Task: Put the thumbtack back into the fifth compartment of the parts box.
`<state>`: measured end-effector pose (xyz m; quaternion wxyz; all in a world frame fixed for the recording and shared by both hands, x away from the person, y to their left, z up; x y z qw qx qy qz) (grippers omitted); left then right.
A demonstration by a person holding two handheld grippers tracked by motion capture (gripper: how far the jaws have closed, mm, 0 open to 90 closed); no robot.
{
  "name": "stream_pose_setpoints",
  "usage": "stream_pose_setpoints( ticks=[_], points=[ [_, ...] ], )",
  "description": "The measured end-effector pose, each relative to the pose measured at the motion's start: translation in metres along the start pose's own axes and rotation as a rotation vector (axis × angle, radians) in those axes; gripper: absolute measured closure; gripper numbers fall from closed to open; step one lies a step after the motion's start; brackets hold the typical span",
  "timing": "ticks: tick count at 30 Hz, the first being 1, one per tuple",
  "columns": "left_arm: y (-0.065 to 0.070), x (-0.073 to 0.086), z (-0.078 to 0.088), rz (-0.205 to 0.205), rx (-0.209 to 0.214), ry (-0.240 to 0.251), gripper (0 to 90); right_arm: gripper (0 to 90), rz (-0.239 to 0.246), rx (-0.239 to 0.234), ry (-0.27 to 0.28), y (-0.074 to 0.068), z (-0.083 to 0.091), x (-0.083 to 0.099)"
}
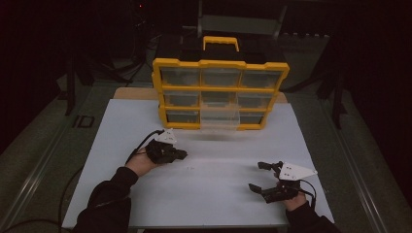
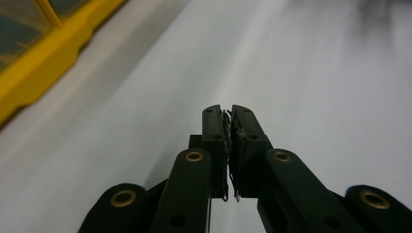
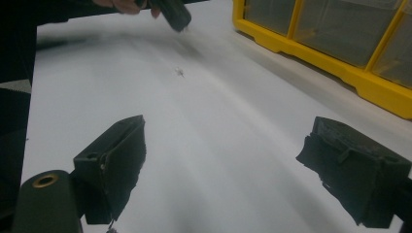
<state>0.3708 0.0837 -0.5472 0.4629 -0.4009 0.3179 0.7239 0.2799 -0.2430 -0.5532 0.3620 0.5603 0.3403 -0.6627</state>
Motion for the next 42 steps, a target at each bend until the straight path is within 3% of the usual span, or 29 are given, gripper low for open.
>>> stream_pose_setpoints(
  ticks=[8,42],
  points=[
    [-0.006,-0.027,0.018,-0.02,-0.025,0.052,85.0,13.9,-0.002,0.0,-0.001,0.0,0.0,0.0],
    [-0.016,-0.117,0.06,-0.132,-0.062,0.132,85.0,13.9,-0.001,-0.001,-0.002,0.0,0.001,0.0]
  ],
)
Point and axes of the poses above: each handheld gripper's, and its own axes: z roughly backward along the jaws, x roughly out of its underside, y roughly to its right, the point moved 6 cm from there along -z, roughly forward along the jaws, and after that the axes turned 15 degrees about y, right-handed, at the moved point
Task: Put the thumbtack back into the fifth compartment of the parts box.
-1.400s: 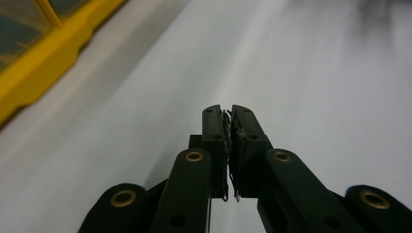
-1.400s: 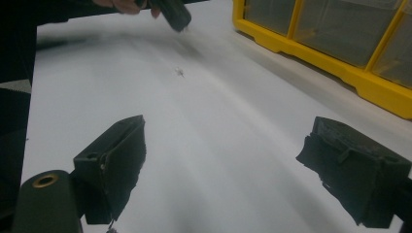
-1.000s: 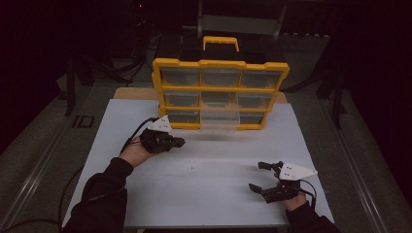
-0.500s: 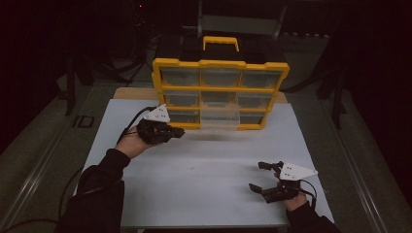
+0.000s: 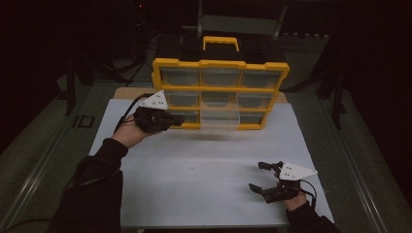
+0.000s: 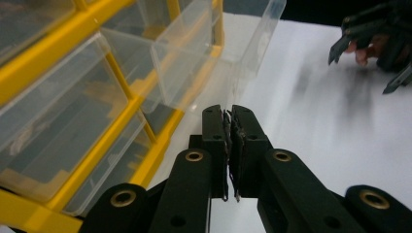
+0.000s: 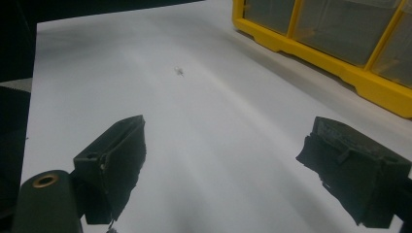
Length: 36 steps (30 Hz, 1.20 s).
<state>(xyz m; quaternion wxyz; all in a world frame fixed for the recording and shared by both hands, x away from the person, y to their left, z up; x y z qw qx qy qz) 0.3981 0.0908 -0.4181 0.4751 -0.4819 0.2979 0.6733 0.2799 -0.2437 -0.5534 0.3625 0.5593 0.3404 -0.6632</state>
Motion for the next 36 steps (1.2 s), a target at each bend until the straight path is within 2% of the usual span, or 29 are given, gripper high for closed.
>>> stream_pose_setpoints(
  ticks=[9,19,26,36],
  points=[
    [-0.001,-0.02,0.001,-0.022,-0.003,0.022,85.0,13.9,0.001,0.0,0.002,0.0,0.0,0.0],
    [-0.002,-0.051,0.002,-0.037,0.007,0.08,85.0,13.8,0.003,0.0,0.004,0.0,0.001,-0.001],
    [0.0,-0.066,-0.004,-0.049,0.01,0.1,85.1,13.9,0.004,0.003,0.005,0.0,0.001,-0.002],
    [0.002,-0.084,-0.018,-0.076,0.045,0.127,85.0,13.9,0.001,0.0,0.006,0.0,0.0,-0.001]
  ],
)
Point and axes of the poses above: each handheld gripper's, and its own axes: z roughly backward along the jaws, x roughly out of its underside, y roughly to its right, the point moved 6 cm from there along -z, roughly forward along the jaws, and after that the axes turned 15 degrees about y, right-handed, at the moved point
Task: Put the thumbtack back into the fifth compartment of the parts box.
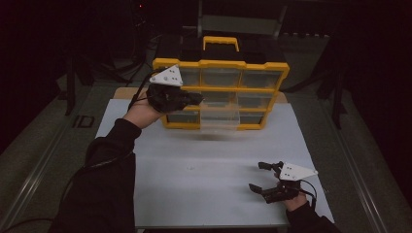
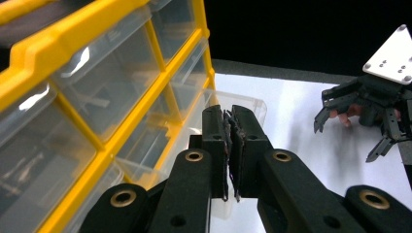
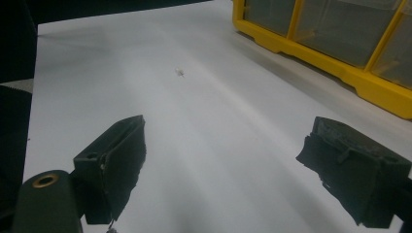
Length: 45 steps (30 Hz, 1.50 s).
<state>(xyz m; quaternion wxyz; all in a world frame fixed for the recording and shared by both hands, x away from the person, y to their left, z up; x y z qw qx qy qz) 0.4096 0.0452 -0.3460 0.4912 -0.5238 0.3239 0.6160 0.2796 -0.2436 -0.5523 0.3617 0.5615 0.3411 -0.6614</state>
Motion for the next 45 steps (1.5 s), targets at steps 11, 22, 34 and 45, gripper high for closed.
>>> stream_pose_setpoints(
  ticks=[11,22,34,45],
  points=[
    [0.002,-0.012,-0.014,-0.028,0.062,0.016,85.0,13.9,0.0,-0.004,0.002,0.0,0.0,0.0],
    [0.004,-0.021,-0.032,-0.046,0.097,0.015,85.0,13.9,-0.001,-0.006,0.002,0.0,0.0,0.0],
    [0.009,-0.027,-0.055,-0.062,0.13,-0.007,84.9,13.9,-0.005,-0.008,0.005,0.0,0.0,0.0],
    [0.007,-0.027,-0.069,-0.064,0.141,-0.038,84.9,13.9,-0.002,-0.008,0.007,-0.001,0.001,-0.001]
  ],
)
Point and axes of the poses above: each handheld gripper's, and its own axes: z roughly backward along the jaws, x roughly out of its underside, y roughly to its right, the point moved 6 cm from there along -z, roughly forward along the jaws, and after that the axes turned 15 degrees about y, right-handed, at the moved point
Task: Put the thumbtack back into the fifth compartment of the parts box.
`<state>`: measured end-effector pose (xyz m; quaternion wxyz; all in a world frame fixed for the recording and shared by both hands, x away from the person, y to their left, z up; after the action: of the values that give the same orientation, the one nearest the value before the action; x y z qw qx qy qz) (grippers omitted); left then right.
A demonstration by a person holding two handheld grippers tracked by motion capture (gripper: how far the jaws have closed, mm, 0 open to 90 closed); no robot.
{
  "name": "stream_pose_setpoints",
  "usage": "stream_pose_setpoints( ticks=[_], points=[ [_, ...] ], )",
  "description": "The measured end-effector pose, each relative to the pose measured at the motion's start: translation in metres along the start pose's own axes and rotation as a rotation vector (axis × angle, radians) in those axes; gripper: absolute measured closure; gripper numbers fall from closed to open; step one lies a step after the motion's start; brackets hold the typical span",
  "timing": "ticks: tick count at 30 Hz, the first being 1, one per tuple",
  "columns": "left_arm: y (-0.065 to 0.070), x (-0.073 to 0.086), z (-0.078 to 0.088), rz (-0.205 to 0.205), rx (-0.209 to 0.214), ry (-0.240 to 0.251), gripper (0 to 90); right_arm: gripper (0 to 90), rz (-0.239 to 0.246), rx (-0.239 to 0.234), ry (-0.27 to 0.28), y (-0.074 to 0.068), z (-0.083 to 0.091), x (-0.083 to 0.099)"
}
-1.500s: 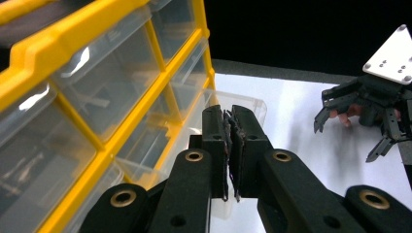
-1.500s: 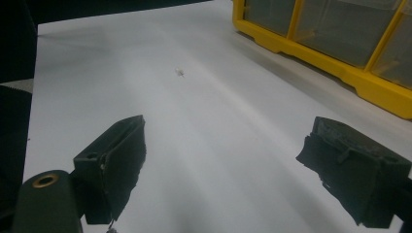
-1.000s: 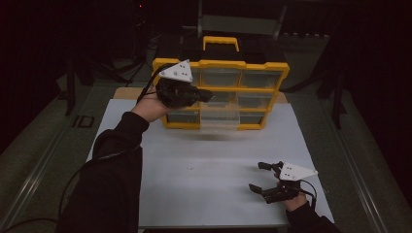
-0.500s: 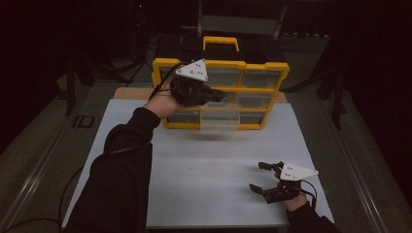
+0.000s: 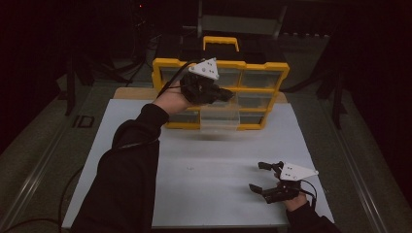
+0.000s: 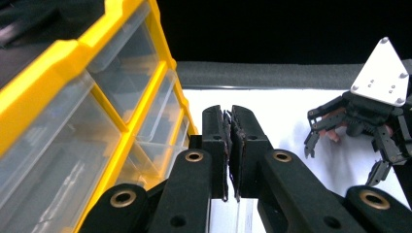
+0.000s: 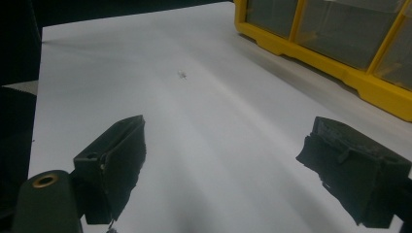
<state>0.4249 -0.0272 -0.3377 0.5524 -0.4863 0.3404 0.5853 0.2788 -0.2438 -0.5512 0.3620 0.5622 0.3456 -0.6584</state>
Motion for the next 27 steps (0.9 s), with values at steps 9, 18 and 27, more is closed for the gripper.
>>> stream_pose_setpoints(
  ticks=[9,18,27],
  points=[
    [-0.005,0.015,-0.012,0.031,0.001,-0.036,84.8,13.8,0.001,-0.004,-0.004,-0.001,-0.001,0.0],
    [-0.004,0.027,-0.023,0.05,0.014,-0.089,84.8,13.9,0.0,-0.004,-0.004,0.0,0.0,0.001],
    [-0.005,0.042,-0.033,0.086,0.014,-0.144,84.7,13.9,0.001,-0.005,-0.006,0.0,0.0,0.001]
  ],
)
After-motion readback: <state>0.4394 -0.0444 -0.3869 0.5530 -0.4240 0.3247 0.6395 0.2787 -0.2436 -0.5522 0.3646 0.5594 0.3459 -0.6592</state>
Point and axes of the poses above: each handheld gripper's, and its own axes: z roughly backward along the jaws, x roughly out of its underside, y roughly to its right, the point moved 6 cm from there along -z, roughly forward along the jaws, and after that the axes turned 15 degrees about y, right-handed, at the moved point
